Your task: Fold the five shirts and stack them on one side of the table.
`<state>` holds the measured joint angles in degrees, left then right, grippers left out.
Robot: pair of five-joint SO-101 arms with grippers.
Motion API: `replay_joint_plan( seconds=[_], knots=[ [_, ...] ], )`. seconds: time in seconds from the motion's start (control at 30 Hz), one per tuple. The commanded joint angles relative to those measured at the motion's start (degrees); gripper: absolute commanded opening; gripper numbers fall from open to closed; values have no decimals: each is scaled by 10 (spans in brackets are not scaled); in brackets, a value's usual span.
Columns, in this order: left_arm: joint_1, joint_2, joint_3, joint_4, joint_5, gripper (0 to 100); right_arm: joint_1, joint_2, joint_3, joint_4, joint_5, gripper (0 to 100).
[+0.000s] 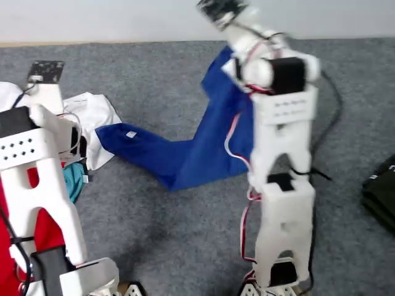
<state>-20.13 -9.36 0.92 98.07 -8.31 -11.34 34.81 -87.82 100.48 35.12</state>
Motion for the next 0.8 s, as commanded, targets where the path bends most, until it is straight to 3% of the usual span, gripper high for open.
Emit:
replay_joint_plan(
  seconds=[0.0, 0.27, 0.5, 0.77],
  knots=[
    [33, -4, -25, 11, 4, 137, 35, -128, 34, 24, 7, 10],
    [105, -1, -25, 7, 4, 138, 80, -349, 255, 24, 62, 10],
    [149, -1, -25, 0, 2, 141, 101, -595, 626, 23, 148, 10],
    [202, 1, -25, -52, 2, 141, 138, -867, 1008, 18, 193, 10]
  ],
)
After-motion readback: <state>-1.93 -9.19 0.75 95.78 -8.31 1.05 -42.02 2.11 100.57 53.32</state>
